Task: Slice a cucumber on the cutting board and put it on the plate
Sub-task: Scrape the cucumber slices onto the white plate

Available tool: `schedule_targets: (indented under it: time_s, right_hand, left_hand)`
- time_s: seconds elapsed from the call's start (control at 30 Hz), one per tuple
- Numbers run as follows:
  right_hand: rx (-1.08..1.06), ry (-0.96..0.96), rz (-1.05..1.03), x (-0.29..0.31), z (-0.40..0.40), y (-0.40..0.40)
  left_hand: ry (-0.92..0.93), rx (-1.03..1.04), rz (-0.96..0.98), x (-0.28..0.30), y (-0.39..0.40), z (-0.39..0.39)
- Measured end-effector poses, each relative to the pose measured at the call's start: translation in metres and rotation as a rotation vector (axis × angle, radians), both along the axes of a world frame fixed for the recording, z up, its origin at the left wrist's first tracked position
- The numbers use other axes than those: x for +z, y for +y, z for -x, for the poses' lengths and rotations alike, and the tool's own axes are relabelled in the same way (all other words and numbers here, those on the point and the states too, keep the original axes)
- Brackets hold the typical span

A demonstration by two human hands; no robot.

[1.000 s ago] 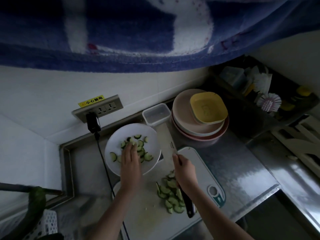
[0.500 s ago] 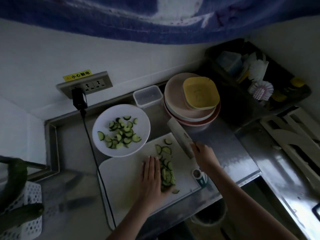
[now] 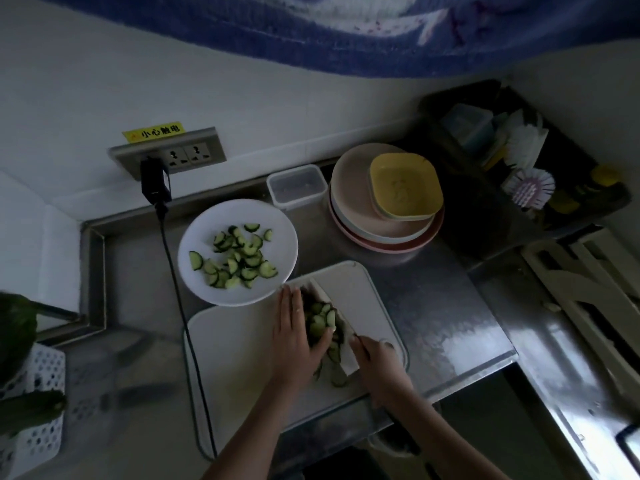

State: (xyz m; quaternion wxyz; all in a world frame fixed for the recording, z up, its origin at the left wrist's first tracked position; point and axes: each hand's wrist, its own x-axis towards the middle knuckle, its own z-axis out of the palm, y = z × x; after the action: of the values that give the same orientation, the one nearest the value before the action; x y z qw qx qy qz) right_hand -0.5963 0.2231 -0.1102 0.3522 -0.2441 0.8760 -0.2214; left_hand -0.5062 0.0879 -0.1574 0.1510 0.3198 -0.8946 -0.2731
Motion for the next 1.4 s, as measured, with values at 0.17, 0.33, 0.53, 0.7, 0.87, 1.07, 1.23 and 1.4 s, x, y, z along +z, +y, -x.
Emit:
schedule_targets:
  time_s: [0.17,0.33,0.53,0.7,0.87,1.07,1.23,1.4]
  right_hand:
    - [-0.082,-0.029,0.056,-0.006,-0.031,-0.005]
    - [-0.189,-0.05,0.133,-0.002,-0.032,-0.007]
    - [-0.276,-0.09,0.235,0.016,-0.024,-0.029]
    - [-0.17,-0.108,0.317,0.04,-0.007,-0.107]
    - [-0.147,-0.161,0.324,0.03,-0.008,-0.168]
    - [-0.189,-0.141,0.249,0.024,-0.002,-0.176]
    - [-0.165,-0.047,0.27,0.028,0.0,-0.175]
    - [-0.213,-0.037,0.277,0.033,-0.003,-0.173]
  left_hand:
    - [0.012,0.079,-0.125,0.006,0.009,0.016]
    - [0.042,0.062,-0.121,0.008,0.007,0.023]
    - [0.149,-0.006,-0.05,0.039,-0.02,0.043]
    - [0.161,0.081,-0.024,0.065,-0.091,0.055]
    - [0.102,0.164,-0.084,0.054,-0.149,0.045]
    - [-0.102,0.23,-0.039,0.024,-0.178,0.018]
    - [-0.08,0.222,0.119,0.034,-0.178,0.016]
    - [0.076,0.239,0.182,0.058,-0.167,0.028]
